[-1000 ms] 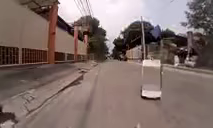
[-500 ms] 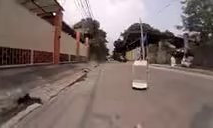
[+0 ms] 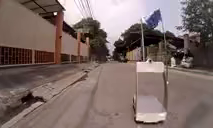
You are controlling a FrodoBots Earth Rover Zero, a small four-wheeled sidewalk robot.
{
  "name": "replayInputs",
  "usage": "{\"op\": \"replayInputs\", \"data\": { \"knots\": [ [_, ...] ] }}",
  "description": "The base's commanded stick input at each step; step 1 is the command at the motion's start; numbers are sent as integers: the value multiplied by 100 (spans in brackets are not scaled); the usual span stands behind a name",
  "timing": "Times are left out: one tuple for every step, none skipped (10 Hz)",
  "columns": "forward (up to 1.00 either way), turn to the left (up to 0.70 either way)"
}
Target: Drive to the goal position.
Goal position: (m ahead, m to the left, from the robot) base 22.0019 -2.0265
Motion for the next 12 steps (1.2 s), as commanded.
{"op": "replayInputs", "data": {
  "knots": [
    [0,0],
    [-27,0],
    [-68,0],
    [-100,0],
    [-100,0],
    [-100,0],
    [-100,0],
    [-100,0],
    [-100,0],
    [-100,0],
    [-100,0],
    [-100,0]
  ]
}}
